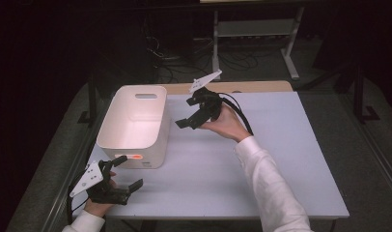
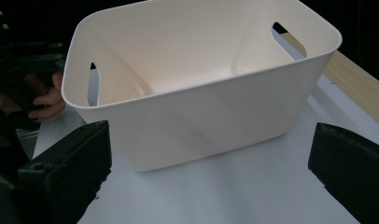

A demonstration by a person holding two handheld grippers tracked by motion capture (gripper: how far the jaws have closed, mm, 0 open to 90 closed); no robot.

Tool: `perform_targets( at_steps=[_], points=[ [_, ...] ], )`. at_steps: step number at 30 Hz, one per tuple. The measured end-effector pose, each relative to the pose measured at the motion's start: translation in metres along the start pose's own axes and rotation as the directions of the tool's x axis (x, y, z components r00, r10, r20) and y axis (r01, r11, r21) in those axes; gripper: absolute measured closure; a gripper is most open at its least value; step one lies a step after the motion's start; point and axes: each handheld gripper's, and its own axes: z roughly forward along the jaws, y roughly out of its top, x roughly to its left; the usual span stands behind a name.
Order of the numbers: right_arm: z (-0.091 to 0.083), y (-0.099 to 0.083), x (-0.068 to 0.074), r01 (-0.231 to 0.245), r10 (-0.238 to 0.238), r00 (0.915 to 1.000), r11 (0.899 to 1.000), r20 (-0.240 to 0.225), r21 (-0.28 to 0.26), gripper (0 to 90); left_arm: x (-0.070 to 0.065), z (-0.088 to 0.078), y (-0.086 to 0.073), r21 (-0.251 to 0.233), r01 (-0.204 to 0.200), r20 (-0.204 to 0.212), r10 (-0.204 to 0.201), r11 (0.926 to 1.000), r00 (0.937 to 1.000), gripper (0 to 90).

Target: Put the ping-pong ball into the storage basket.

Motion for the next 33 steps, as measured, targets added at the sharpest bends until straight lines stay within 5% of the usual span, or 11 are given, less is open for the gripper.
perform_targets(
  at_steps=[12, 33],
  points=[
    [-0.024, -0.024, 0.001, -0.062, 0.063, 0.9978, 0.996, 0.018, -0.058, 0.0, 0.000, 0.001, 0.000, 0.004, 0.007, -0.007, -0.007, 1.0000, 1.0000, 0.7],
    [-0.069, -0.064, -0.001, -0.082, 0.095, 0.9912, 0.987, 0.092, -0.142, 0.0, 0.001, 0.001, 0.001, 0.006, 0.011, -0.012, -0.011, 0.9999, 0.9999, 0.7]
  ],
)
